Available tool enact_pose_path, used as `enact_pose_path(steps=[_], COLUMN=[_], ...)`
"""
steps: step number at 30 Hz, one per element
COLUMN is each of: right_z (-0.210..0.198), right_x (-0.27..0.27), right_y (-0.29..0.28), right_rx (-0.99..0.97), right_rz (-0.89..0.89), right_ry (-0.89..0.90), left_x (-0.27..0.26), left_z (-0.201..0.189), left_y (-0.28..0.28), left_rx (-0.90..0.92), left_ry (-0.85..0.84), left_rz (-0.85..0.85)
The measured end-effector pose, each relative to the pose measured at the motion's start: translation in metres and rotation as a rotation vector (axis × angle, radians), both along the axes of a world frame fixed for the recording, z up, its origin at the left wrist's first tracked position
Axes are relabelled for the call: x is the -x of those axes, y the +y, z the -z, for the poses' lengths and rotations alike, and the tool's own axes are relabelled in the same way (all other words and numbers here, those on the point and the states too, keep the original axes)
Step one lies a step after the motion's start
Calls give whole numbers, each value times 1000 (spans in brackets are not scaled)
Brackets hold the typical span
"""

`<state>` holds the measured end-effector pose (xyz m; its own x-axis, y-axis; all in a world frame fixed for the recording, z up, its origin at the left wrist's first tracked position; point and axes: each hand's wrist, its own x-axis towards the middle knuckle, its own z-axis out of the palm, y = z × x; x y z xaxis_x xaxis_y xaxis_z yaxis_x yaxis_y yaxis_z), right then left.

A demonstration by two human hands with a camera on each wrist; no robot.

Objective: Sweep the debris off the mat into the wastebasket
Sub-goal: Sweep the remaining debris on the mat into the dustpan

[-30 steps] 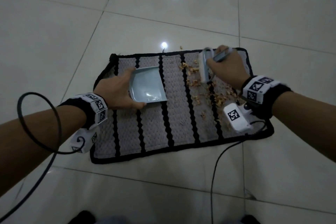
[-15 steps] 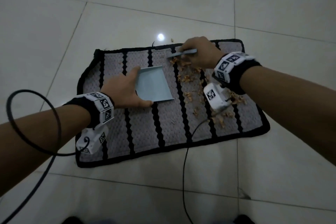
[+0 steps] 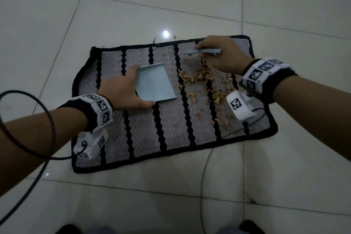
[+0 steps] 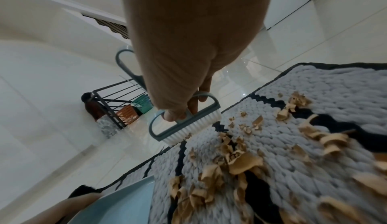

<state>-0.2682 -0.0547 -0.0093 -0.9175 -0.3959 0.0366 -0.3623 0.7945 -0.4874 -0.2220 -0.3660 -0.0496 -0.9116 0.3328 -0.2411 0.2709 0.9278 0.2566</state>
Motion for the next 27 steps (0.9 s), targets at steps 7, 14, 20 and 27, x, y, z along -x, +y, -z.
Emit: enact_pose_path(steps=[7,14,20,27], right_z=[10,2,9,32], right_x=[-14,-64,-61,-68], right_y=[-5,29,63,48], right_rx=[-71,62,14,86], right_rz=[-87,-15,532,746], right_ry=[-120,-160,31,25], left_x=[2,11,23,24], left_z=[-4,-10,-6,-3], left_y=[-1,19,30,31], left_rx=[27,50,93,124], left_ry=[-32,-78,-124,-99], left_rz=[50,122,132,137])
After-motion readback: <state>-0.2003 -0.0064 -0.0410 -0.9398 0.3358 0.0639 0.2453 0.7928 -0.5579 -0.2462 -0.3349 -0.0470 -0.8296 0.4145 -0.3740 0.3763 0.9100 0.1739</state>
